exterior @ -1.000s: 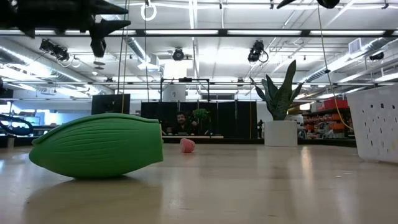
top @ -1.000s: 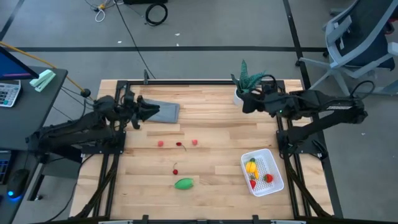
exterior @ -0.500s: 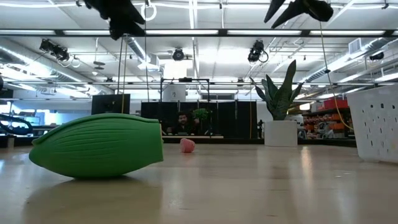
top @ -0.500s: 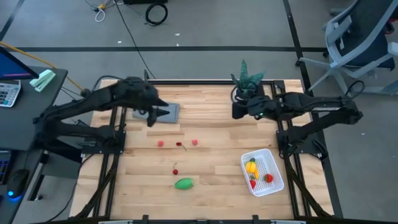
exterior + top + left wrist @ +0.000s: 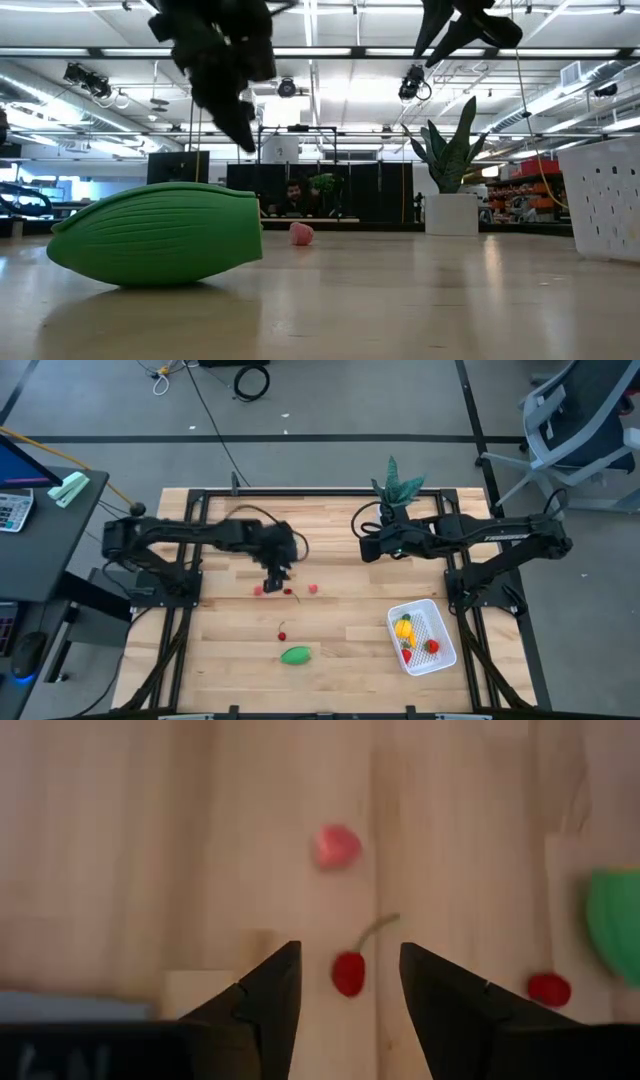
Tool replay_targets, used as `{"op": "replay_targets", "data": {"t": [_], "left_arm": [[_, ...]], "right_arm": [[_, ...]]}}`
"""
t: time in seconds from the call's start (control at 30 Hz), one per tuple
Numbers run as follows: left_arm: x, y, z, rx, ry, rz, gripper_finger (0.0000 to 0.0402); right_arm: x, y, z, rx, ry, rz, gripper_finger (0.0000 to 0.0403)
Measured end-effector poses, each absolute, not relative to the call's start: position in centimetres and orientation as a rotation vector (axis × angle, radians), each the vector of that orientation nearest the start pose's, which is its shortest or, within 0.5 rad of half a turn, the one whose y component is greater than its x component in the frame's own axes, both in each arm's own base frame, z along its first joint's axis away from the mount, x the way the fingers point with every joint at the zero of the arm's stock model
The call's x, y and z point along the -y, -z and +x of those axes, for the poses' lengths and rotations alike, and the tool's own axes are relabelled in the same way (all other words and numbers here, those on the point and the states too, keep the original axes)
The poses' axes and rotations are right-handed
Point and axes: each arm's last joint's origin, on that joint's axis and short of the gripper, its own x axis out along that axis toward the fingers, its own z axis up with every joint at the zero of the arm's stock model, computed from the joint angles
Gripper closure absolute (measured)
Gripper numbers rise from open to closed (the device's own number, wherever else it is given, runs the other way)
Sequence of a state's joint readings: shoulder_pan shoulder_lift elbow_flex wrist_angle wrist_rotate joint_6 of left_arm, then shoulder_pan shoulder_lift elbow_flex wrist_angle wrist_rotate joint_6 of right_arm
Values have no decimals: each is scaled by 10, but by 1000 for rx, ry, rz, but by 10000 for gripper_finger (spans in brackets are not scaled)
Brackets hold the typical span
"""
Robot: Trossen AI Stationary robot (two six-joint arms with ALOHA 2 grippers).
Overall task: Pick and placing Produce into tupperware
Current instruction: Put the top cherry into the white bin
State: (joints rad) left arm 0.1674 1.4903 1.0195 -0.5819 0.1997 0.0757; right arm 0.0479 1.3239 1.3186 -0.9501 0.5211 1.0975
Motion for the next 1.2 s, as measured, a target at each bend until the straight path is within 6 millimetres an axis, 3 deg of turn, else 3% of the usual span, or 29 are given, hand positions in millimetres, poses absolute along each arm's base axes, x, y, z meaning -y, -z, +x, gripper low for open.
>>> {"op": "replay_targets", "data": {"t": [0.27,0.5,1.2], "left_arm": [[-18,-179,308,-1199,149,-106,228],[-14,-158,313,-1275,157,-113,230],[-20,-161,317,-1260,86,-71,253]], "right_arm": [[2,-342,255,-582,867,711,289],[2,-342,255,-582,867,711,289],[2,-343,255,-581,867,711,289]]}}
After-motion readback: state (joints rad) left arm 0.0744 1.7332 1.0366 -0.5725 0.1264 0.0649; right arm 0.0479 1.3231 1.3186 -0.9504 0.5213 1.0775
